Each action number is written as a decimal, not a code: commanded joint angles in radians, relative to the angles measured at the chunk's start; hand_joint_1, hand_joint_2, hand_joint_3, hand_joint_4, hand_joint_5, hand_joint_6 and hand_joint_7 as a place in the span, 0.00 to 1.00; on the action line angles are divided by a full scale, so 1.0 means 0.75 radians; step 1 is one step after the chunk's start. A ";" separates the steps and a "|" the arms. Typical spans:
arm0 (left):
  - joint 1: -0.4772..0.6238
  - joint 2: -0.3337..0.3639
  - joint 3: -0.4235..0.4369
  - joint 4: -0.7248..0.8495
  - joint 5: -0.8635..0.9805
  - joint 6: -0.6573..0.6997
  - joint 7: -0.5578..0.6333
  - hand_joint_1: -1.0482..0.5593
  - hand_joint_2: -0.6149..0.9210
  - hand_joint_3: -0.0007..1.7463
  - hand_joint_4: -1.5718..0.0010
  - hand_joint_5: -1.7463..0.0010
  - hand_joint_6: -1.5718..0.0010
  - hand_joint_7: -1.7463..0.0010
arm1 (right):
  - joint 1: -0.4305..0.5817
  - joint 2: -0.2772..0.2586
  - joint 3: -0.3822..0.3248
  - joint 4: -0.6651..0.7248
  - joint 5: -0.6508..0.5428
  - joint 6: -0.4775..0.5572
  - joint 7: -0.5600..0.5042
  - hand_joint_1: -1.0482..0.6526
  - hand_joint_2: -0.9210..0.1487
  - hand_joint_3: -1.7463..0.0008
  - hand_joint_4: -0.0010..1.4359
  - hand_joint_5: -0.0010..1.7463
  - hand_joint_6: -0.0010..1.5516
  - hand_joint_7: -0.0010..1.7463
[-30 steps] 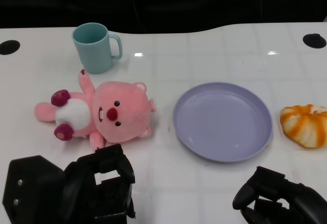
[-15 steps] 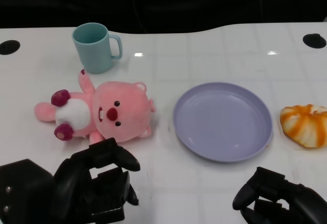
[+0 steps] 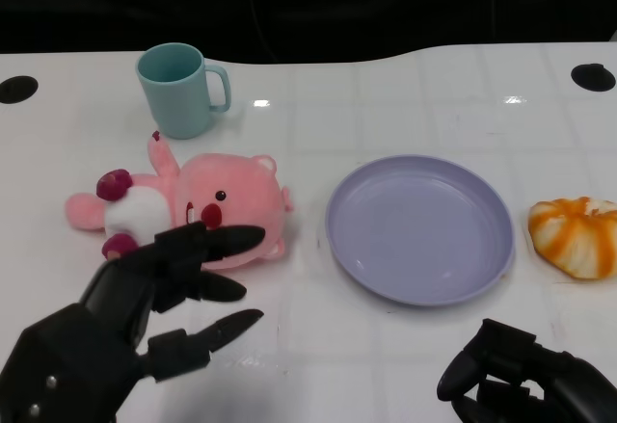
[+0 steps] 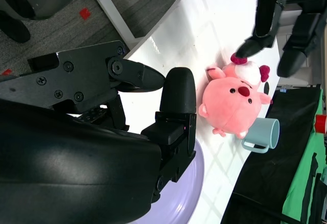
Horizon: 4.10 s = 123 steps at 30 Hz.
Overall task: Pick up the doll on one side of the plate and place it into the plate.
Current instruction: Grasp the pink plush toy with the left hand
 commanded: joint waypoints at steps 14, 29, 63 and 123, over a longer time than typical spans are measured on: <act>-0.271 0.279 -0.068 0.036 0.612 0.011 -0.038 0.25 1.00 0.02 1.00 0.66 0.84 1.00 | 0.016 -0.007 -0.003 -0.001 0.004 -0.023 0.004 0.47 0.03 0.68 0.50 1.00 0.35 0.95; -0.540 0.378 -0.252 0.280 1.138 0.084 -0.165 0.19 1.00 0.02 1.00 0.86 0.88 1.00 | 0.044 -0.006 -0.010 -0.006 0.011 -0.039 0.007 0.47 0.05 0.67 0.49 1.00 0.35 0.95; -1.007 0.293 -0.466 1.173 1.198 0.000 -0.101 0.16 1.00 0.01 0.98 0.92 0.91 0.99 | 0.036 0.002 0.012 -0.020 0.003 -0.002 -0.007 0.46 0.06 0.66 0.49 1.00 0.34 0.95; -1.208 0.083 -0.590 2.143 0.879 -0.452 0.619 0.50 1.00 0.19 0.49 0.00 0.64 0.00 | 0.074 -0.023 -0.050 -0.072 0.028 0.019 0.004 0.44 0.00 0.72 0.47 1.00 0.33 0.92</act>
